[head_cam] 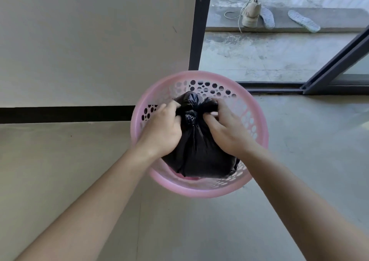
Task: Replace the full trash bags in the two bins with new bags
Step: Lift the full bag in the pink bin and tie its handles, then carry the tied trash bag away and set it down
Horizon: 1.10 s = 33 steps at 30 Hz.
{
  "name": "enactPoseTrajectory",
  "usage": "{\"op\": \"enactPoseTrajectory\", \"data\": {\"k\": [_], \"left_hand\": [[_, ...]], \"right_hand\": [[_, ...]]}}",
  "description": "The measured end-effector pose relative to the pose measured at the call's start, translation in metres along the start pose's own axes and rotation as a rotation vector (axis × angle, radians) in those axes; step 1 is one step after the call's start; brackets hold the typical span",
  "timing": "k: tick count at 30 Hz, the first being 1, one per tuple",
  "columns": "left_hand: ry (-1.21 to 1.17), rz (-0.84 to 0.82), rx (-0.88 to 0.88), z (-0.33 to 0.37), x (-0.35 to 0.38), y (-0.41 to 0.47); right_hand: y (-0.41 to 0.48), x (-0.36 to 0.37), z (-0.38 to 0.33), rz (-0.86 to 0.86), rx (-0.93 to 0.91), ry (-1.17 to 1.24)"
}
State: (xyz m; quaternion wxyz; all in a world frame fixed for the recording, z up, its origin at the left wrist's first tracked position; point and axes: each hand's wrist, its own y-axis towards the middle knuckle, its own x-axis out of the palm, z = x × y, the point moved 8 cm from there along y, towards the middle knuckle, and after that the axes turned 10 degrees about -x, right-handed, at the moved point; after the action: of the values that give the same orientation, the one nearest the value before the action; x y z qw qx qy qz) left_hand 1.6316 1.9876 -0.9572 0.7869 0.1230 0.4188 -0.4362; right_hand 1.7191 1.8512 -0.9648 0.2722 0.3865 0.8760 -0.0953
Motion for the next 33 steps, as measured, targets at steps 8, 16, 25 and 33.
{"op": "enactPoseTrajectory", "data": {"k": [8,16,25,33], "left_hand": [[-0.032,0.106,0.047,0.055,-0.073,-0.001],[-0.117,0.094,0.116,0.206,-0.252,-0.043],[-0.117,0.137,0.244,0.438,-0.507,-0.128],[-0.193,0.176,0.415,0.605,-0.668,-0.193]], "right_hand": [[0.009,-0.040,-0.082,0.063,-0.089,-0.012],[0.014,-0.181,-0.270,0.084,-0.160,-0.161],[-0.005,-0.387,-0.553,0.087,-0.321,-0.230],[-0.029,-0.532,-0.734,0.084,-0.353,-0.379]]}}
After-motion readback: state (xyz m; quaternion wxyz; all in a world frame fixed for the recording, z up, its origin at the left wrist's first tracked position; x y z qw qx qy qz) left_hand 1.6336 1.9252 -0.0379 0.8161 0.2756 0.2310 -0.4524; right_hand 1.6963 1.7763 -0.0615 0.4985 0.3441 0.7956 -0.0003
